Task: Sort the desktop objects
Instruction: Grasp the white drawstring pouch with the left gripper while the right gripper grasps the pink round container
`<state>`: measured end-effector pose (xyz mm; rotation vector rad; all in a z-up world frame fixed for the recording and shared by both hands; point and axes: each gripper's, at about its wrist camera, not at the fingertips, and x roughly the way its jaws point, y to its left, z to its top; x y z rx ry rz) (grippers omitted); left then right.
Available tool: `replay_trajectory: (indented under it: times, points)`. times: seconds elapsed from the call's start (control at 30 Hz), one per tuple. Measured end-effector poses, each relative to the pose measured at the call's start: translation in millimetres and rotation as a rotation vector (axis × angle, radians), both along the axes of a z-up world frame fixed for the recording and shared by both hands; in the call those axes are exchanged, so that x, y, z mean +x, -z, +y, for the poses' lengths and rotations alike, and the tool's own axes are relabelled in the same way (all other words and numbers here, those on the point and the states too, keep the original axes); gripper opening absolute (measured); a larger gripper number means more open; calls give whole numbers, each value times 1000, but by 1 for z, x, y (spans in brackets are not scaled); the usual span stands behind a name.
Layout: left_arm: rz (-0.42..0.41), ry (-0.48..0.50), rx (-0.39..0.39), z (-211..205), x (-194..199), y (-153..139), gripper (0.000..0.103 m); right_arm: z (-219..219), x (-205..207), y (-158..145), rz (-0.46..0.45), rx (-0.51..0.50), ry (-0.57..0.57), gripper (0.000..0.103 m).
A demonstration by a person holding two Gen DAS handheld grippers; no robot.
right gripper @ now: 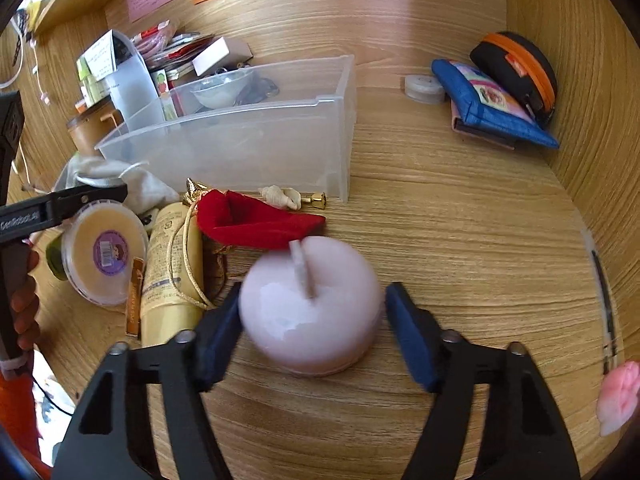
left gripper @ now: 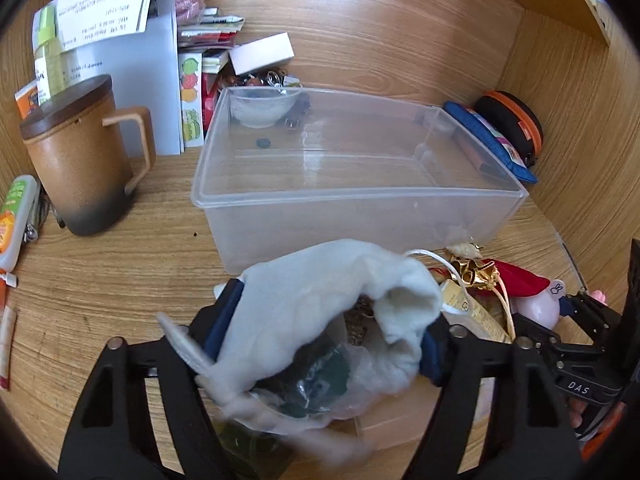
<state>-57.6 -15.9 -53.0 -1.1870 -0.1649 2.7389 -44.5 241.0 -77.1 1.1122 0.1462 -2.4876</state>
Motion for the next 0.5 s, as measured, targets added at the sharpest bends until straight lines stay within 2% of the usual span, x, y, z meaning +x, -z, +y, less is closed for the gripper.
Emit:
replay_trajectory:
  times: [0.13, 0.3, 0.5]
  points:
    - [13, -1, -10, -1, -3, -4, 52, -1, 1, 0, 5, -4, 12, 61]
    - [36, 12, -12, -3, -4, -10, 42, 2, 2, -3, -7, -30, 19, 61]
    - [78, 22, -29, -2, -1, -23, 28, 8, 11, -25, 46, -48, 31, 61]
